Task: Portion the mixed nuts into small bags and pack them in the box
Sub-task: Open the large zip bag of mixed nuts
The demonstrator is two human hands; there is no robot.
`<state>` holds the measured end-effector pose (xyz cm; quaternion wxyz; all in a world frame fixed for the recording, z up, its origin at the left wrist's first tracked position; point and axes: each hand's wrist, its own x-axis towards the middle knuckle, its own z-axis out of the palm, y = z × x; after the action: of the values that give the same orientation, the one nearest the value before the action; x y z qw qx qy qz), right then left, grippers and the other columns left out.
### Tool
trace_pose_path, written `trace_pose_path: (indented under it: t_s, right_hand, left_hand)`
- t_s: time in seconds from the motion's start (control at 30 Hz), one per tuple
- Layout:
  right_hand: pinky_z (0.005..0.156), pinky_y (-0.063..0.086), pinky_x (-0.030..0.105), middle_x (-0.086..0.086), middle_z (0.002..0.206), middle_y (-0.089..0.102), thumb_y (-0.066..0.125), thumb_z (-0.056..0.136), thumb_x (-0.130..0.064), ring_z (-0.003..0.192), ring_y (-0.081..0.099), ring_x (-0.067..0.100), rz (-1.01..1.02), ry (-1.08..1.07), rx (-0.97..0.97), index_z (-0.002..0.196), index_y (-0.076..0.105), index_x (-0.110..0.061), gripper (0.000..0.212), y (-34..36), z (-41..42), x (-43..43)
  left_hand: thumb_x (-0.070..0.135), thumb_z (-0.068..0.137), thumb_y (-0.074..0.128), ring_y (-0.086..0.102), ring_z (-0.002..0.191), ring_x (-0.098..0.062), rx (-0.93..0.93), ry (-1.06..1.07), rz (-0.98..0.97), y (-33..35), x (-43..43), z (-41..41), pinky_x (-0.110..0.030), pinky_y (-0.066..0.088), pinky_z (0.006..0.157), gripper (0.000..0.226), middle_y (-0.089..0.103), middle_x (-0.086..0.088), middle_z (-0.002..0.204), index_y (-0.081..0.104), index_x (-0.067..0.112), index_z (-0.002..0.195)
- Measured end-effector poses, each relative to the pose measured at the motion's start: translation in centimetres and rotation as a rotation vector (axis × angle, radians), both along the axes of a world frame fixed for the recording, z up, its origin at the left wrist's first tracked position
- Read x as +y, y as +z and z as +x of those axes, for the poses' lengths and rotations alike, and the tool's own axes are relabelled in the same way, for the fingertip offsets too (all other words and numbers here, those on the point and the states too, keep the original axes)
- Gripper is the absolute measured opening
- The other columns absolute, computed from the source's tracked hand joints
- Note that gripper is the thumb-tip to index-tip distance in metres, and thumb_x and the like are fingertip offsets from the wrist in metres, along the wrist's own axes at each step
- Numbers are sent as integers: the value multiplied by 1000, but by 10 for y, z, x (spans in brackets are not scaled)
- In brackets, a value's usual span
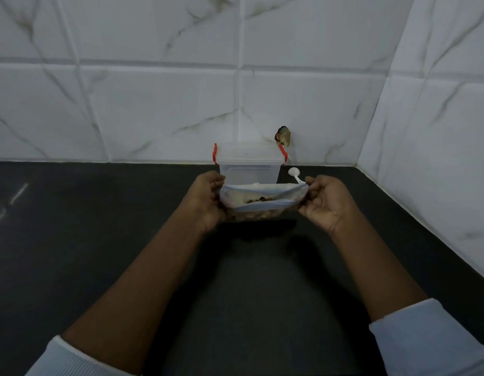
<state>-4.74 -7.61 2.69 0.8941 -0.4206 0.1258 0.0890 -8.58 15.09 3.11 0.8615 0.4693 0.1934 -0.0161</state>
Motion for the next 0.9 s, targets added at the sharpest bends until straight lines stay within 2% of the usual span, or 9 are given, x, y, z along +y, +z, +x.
trace_pose_path:
  t_s: [0.07, 0.13, 0.23, 0.4, 0.47, 0.6, 0.7, 0.8, 0.9]
  right_hand:
    - [67, 54, 39, 11, 93, 67, 53, 95, -11, 85, 65, 23, -284, 84, -37, 99, 66, -6, 14, -3, 3, -2]
    - [67, 54, 34, 9, 97, 68, 60, 98, -18, 85, 64, 20, -568, 149, -72, 101, 70, -8, 15, -4, 4, -3]
    - [73, 55, 34, 13, 107, 66, 63, 98, -18, 92, 63, 23, -767, 182, -98, 110, 71, -7, 18, -5, 8, -7]
    - [70, 52, 35, 13, 108, 58, 62, 98, -21, 88, 54, 22, -842, 228, -73, 111, 65, -9, 18, -8, 16, -7]
    - [71, 51, 34, 12, 107, 56, 60, 99, -24, 88, 53, 21, -858, 212, -49, 117, 63, -10, 23, -10, 17, -5]
    - [72, 48, 34, 10, 104, 56, 59, 101, -33, 88, 52, 21, -862, 164, -54, 118, 63, -13, 26, -9, 15, -2]
    - [71, 45, 35, 7, 93, 56, 62, 99, -48, 83, 51, 21, -901, 209, -185, 113, 65, -15, 37, -5, 12, -5]
    - [67, 48, 33, 8, 98, 61, 68, 96, -35, 82, 54, 20, -939, 274, -338, 108, 65, -16, 23, -3, 8, -12]
    - [65, 50, 31, 6, 103, 68, 67, 96, -20, 84, 61, 18, -1093, 201, -446, 104, 68, -16, 9, -6, 7, -9]
  left_hand:
    - [20, 96, 61, 66, 84, -26, -1, -39, 244, -2, -2, 1, -33, 57, 58, 15, 67, -13, 102, 67, 6, 98]
    - [19, 97, 64, 67, 95, -30, 8, -67, 385, -5, -1, 3, -40, 59, 66, 16, 65, -17, 116, 67, 4, 101]
    - [22, 96, 66, 67, 103, -34, 24, -99, 580, -6, 1, 8, -50, 62, 84, 20, 64, -20, 120, 66, 4, 105]
    - [21, 98, 60, 62, 96, -29, 31, -170, 841, -3, -2, 11, -50, 58, 95, 24, 60, -15, 105, 62, 3, 113]
    - [27, 100, 56, 61, 93, -27, 31, -197, 956, -4, -3, 14, -46, 57, 92, 29, 60, -13, 102, 61, 3, 116]
    - [37, 104, 52, 62, 87, -23, -19, -197, 1134, -6, -3, 22, -33, 51, 65, 38, 64, -14, 106, 65, 2, 112]
    - [48, 100, 56, 63, 88, -22, -144, -126, 1176, -10, 1, 23, -38, 52, 78, 45, 67, -12, 103, 68, 4, 103]
    - [42, 92, 71, 62, 96, -20, -291, -235, 1053, -12, 5, 18, -35, 52, 79, 37, 64, -5, 107, 63, 15, 116]
    - [28, 88, 78, 63, 88, -12, -405, -231, 1193, -19, 7, 20, -29, 50, 75, 20, 69, 3, 100, 73, 20, 105]
